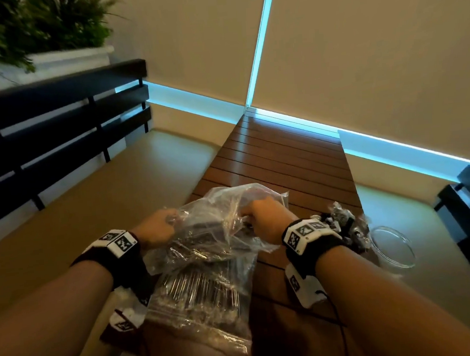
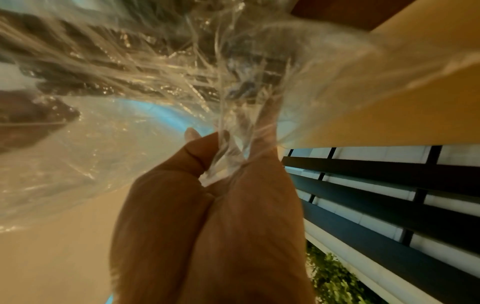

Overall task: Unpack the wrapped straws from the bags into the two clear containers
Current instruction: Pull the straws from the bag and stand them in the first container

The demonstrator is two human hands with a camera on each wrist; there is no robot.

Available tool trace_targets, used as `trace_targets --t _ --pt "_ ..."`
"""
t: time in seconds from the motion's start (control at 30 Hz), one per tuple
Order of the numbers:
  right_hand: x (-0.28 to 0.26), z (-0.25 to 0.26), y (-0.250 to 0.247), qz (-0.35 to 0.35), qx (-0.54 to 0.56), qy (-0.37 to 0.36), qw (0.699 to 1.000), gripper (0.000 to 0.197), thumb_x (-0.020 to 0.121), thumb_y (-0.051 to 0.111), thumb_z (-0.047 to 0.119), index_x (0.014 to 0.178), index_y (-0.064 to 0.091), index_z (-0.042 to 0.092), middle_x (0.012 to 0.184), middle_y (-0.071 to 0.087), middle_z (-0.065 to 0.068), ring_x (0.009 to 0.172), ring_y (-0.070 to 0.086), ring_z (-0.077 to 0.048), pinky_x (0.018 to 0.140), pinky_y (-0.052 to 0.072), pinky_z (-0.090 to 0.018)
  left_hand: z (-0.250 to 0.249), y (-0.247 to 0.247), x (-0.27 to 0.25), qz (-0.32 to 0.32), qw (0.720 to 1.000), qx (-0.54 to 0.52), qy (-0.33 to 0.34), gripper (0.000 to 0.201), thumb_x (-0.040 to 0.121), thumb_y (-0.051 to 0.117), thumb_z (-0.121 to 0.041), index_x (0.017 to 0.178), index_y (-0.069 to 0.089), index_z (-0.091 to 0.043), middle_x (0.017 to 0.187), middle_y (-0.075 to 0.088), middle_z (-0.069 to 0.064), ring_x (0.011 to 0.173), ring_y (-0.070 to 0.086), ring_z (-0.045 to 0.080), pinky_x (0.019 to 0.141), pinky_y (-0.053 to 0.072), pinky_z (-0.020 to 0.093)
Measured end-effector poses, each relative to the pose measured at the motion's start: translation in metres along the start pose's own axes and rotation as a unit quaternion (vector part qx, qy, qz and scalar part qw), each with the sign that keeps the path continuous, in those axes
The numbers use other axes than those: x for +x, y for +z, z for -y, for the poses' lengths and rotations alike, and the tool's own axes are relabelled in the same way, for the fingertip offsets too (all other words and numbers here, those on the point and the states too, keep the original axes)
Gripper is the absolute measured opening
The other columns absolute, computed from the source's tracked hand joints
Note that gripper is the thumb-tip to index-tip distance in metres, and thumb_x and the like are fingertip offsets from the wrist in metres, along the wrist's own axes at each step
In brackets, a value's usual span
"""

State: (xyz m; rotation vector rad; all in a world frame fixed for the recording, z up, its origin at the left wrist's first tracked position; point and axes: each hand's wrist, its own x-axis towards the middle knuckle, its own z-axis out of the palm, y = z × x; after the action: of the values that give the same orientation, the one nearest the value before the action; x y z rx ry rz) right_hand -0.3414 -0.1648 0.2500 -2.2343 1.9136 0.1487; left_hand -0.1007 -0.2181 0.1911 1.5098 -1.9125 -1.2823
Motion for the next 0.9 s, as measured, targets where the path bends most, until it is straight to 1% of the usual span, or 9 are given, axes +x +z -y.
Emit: trace_targets --t 0.1,0.23,0.33,0.4,0.53,0.6,0.7,0.8,0.9 --pt "-0.001 0.01 0.005 -0.008 -0.003 0.002 1.0 0.034 0.094 0.057 0.018 0.127 0.061 0.02 0.13 0.061 -0.001 0.119 0.056 -0.021 0.1 0.046 -0.031 0.004 0.001 0.004 0.012 0.999 0.041 0.006 0.028 0.091 0.055 0.009 0.113 0.067 -0.003 0.112 0.067 0.009 0.101 0.063 0.024 0.084 0.057 0.041" --pt "-0.004 0.021 -0.001 0.11 -0.016 0.007 0.994 0.012 0.094 0.061 0.029 0.105 0.065 0.025 0.101 0.065 0.003 0.083 0.056 -0.015 0.073 0.044 -0.022 0.006 0.006 0.008 0.012 0.995 0.095 0.012 0.028 0.088 0.055 0.009 0.108 0.067 -0.007 0.114 0.067 0.008 0.106 0.062 0.024 0.09 0.054 0.039" --pt "0.016 0.016 0.016 0.173 0.018 0.071 0.982 0.042 0.084 0.07 0.043 0.12 0.062 0.023 0.109 0.061 0.002 0.097 0.055 -0.021 0.078 0.044 -0.032 0.005 0.009 0.009 0.013 0.994 0.105 0.005 0.024 0.088 0.056 0.007 0.097 0.065 -0.014 0.102 0.068 0.008 0.094 0.066 0.024 0.085 0.058 0.042" --pt "0.025 0.014 0.034 0.234 0.024 0.087 0.968 0.032 0.09 0.067 0.033 0.118 0.063 0.018 0.101 0.055 -0.001 0.103 0.046 -0.02 0.076 0.041 -0.03 0.004 0.01 0.011 0.012 0.991 0.131 0.014 0.023 0.087 0.056 0.006 0.098 0.064 -0.012 0.099 0.068 0.008 0.092 0.066 0.026 0.082 0.058 0.041" --pt "0.024 0.008 0.044 0.15 0.017 0.083 0.985 0.066 0.09 0.067 0.024 0.148 0.038 0.018 0.117 0.056 0.002 0.101 0.045 -0.017 0.085 0.045 -0.028 0.001 0.014 0.012 0.022 0.98 0.196 0.028 0.029 0.079 0.055 0.007 0.105 0.061 -0.006 0.11 0.063 0.014 0.098 0.061 0.027 0.075 0.051 0.03" --pt "0.026 0.011 0.046 0.176 0.01 0.074 0.982 0.067 0.088 0.07 0.023 0.147 0.04 0.014 0.131 0.053 -0.008 0.1 0.039 -0.017 0.088 0.04 -0.032 0.003 0.016 0.015 0.025 0.977 0.209 0.018 0.032 0.077 0.059 0.004 0.106 0.058 -0.01 0.118 0.056 0.014 0.101 0.057 0.027 0.079 0.052 0.032" --pt "0.028 0.007 0.054 0.145 -0.023 0.072 0.987 0.052 0.086 0.071 0.026 0.133 0.05 0.025 0.115 0.052 0.004 0.093 0.046 -0.014 0.089 0.046 -0.028 0.009 0.021 0.018 0.046 0.974 0.219 -0.018 0.056 0.074 0.067 -0.006 0.127 0.051 -0.014 0.129 0.042 0.008 0.111 0.049 0.025 0.091 0.054 0.038" --pt "0.026 0.014 0.044 0.184 0.018 0.067 0.98 0.029 0.09 0.067 0.018 0.088 0.041 0.031 0.076 0.024 0.011 0.074 0.031 -0.011 0.065 0.029 -0.015 0.008 0.026 0.016 0.017 0.948 0.316 0.011 0.095 0.062 0.078 -0.038 0.145 0.032 -0.03 0.148 0.029 0.002 0.139 0.032 0.029 0.117 0.012 0.067" --pt "0.03 0.015 0.037 0.183 0.006 0.033 0.983 0.036 0.092 0.065 0.017 0.126 0.053 0.021 0.096 0.042 0.003 0.1 0.029 -0.014 0.095 0.04 -0.034 -0.006 0.035 0.011 0.01 0.927 0.358 0.117 0.122 0.058 0.08 -0.066 0.154 0.011 -0.034 0.16 0.014 -0.002 0.147 0.02 0.026 0.116 -0.004 0.065"
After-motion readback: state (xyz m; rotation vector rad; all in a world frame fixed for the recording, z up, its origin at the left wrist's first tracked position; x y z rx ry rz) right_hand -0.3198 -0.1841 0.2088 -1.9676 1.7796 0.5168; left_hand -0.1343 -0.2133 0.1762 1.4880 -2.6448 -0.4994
